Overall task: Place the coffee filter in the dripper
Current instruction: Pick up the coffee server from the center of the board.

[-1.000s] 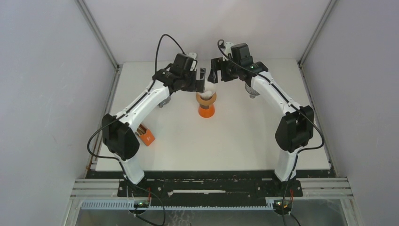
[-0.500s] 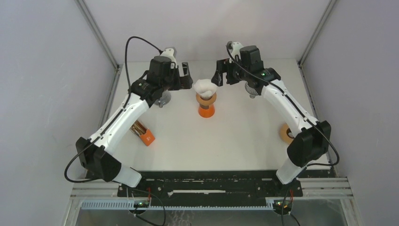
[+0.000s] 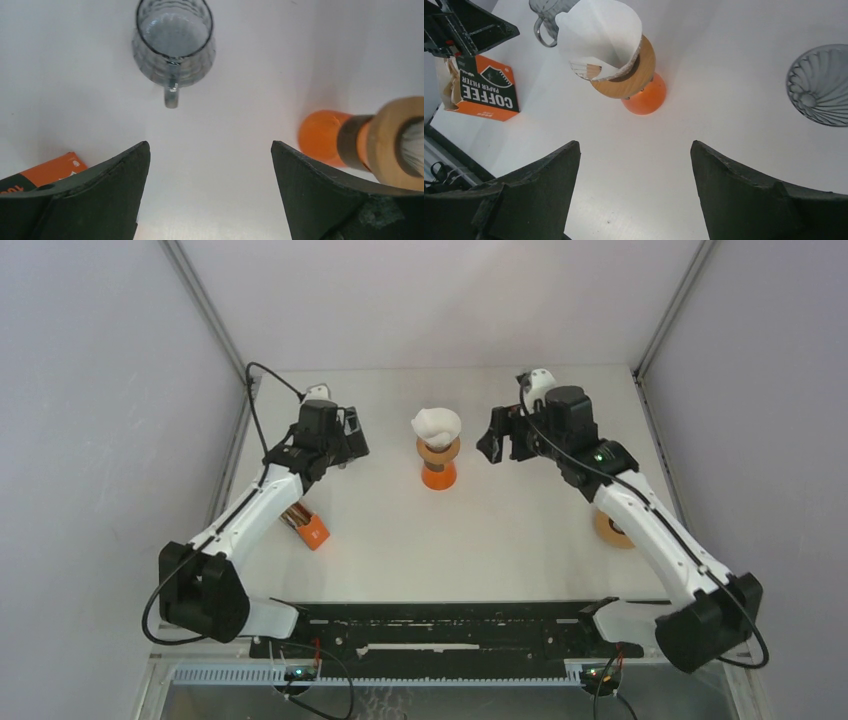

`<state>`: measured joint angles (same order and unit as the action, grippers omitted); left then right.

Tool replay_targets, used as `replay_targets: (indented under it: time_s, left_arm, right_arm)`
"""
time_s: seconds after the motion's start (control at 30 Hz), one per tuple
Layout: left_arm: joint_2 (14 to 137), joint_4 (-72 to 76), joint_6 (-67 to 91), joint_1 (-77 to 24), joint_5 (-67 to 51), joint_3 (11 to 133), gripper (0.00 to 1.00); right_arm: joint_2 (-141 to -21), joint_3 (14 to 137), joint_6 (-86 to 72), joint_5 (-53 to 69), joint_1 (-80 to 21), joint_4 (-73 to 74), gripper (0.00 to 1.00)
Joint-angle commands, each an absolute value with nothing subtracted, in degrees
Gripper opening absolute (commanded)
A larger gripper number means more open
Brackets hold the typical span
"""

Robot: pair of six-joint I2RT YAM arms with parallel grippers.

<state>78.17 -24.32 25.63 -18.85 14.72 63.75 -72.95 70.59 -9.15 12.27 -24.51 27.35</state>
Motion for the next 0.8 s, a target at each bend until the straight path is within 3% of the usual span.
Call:
replay_targets:
  time_s: [0.0,0.4,0.77]
  left_arm:
    - [79.20,-16.46,27.83,-15.60,17.86,60.94,0.95]
    - [89.94,-15.02,27.07,-11.39,16.33,64.02,0.89]
    - [99.58,-15.08,25.05,-10.11,13.09,69.02,0.67]
  right_arm:
    - [-64.11,66.73,-10.15,5.38,-24.80,23.65,0.89]
    - [-50.59,57.19,-11.03,0.19,-24.44,21.31,0.89]
    - [-48.78,55.47,-10.64,-0.29,-24.21,21.69,0.89]
